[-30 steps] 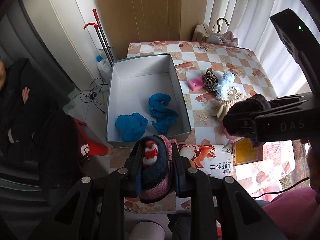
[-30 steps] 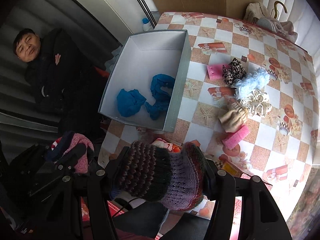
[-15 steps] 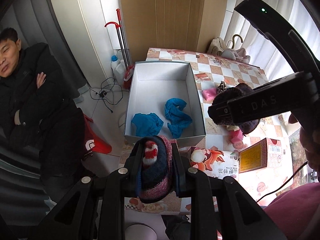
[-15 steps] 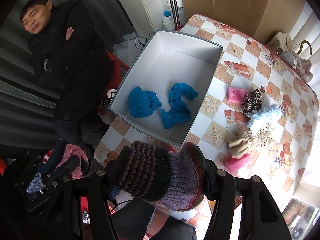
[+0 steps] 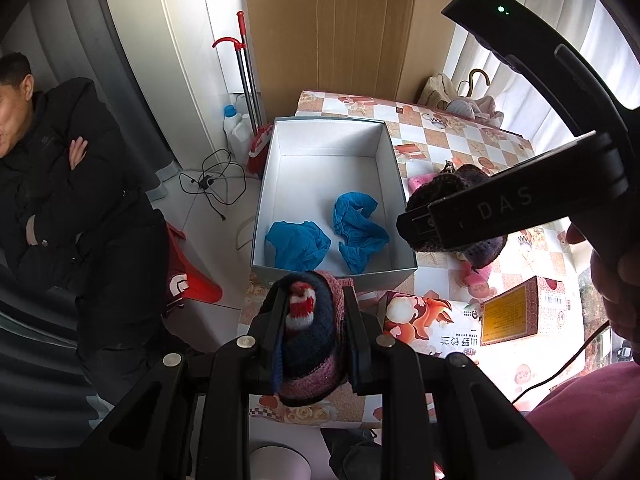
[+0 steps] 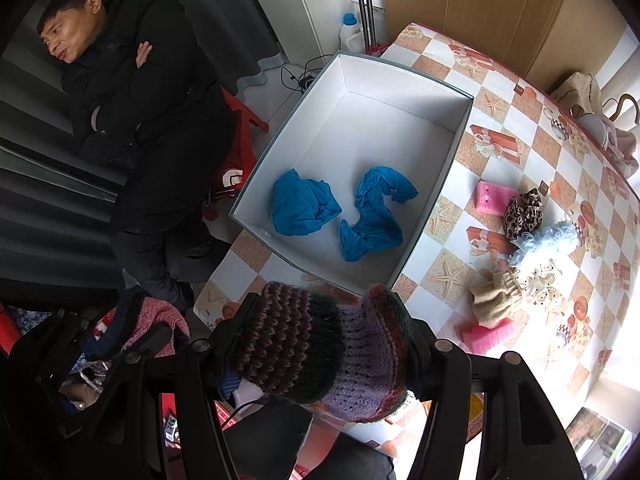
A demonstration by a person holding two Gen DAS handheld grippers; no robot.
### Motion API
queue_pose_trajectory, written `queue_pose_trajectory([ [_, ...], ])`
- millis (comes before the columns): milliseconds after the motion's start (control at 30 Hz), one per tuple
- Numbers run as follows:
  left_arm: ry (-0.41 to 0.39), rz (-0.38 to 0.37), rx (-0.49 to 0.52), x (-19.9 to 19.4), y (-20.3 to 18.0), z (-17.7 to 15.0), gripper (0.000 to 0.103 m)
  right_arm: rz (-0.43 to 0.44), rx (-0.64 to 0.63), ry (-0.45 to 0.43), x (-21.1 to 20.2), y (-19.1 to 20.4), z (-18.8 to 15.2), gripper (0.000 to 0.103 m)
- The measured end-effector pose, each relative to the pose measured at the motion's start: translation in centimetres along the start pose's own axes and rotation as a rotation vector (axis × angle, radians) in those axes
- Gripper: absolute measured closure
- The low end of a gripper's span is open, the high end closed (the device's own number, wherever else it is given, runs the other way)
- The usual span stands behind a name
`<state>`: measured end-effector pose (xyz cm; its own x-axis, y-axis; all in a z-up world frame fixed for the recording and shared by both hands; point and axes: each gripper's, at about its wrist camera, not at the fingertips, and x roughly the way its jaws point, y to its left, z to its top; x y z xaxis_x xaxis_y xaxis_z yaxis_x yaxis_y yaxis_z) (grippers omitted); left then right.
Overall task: Organize soft objects
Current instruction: 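Carry the knit hats with both grippers over the white box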
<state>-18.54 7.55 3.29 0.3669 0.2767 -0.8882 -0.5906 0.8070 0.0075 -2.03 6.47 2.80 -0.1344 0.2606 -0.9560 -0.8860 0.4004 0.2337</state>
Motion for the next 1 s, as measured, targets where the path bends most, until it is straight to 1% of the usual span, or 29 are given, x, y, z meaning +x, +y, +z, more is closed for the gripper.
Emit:
queue_pose_trajectory([
  [367, 0.011, -0.003, 0.01, 0.6, -0.3, 0.0, 0.077, 0.009, 0.01, -0.002, 0.2, -0.4, 0.0, 0.04],
  [667, 0.034, -0.018, 0.011, 1.6, 0.0, 0.4, 0.077, 0.03, 0.054, -0.02, 0.5, -1.9, 0.8, 0.04],
  [800, 0.047, -0.007, -0.004, 2.8, 0.9, 1.5, 0.077, 0.017, 0.065, -0.037, 0.7, -2.7, 1.5, 0.04],
  [1000, 0.073, -0.048, -0.096, 6.3, 2.0, 4.9, 0.077, 0.034, 0.145, -0.023, 1.6, -5.2, 3.1, 0.04],
])
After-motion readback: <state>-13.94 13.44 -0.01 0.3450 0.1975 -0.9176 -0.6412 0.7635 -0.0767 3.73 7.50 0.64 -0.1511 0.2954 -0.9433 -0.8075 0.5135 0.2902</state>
